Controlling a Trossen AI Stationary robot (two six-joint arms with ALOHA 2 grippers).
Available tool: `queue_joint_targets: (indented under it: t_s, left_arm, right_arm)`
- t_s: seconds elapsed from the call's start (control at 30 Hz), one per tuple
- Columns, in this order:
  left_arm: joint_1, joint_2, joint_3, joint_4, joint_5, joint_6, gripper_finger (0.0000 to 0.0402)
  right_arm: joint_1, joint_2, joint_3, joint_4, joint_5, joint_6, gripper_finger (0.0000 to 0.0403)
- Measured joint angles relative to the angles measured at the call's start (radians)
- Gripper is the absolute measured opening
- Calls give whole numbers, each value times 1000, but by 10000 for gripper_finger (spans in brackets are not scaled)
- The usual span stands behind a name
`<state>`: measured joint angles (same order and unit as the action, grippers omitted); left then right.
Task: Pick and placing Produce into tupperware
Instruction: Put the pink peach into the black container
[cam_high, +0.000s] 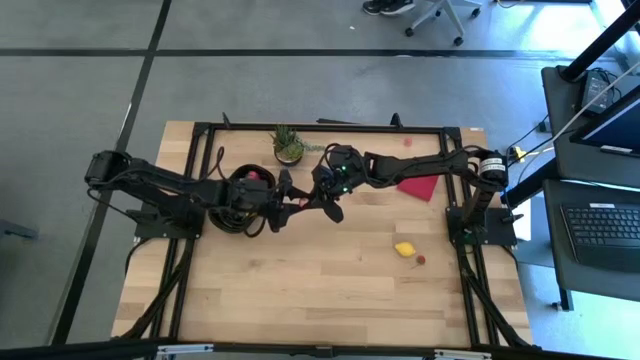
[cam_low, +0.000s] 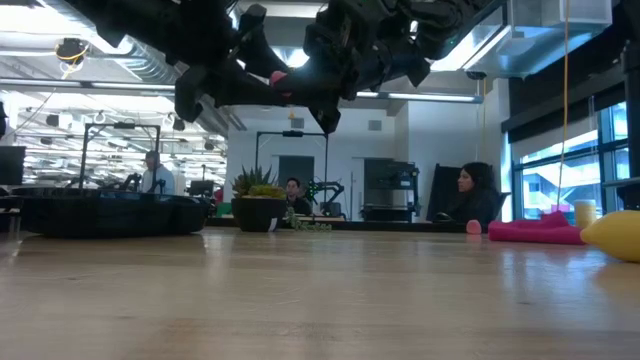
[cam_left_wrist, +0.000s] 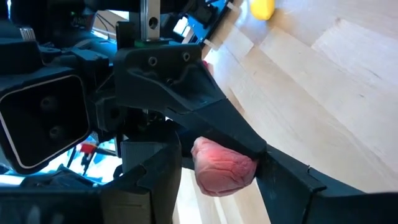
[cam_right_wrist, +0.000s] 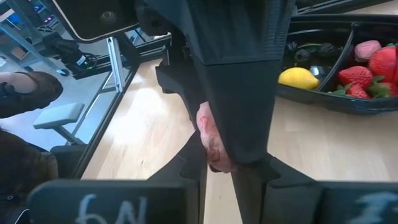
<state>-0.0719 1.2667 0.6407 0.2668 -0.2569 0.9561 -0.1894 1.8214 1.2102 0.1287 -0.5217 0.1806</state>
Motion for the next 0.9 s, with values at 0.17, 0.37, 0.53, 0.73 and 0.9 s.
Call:
queue_joint_targets:
  t_s: [0.17,0.37,0.53,0.73,0.9]
  left_arm:
    - [-18,0,0,5,0,1,188]
    - [-33,-1,1,7,-19,11,161]
    - [-27,-1,2,-8,-58,27,136]
    - [-30,-1,2,-11,-58,24,137]
    - [-30,-1,2,-13,-62,23,133]
  right_arm:
    - [0,0,0,1,-4,0,57]
    - [0,1,1,5,0,-3,57]
    - [-3,1,1,6,0,0,57]
    - [-3,2,1,6,-7,1,59]
    - [-3,2,1,7,-16,44,85]
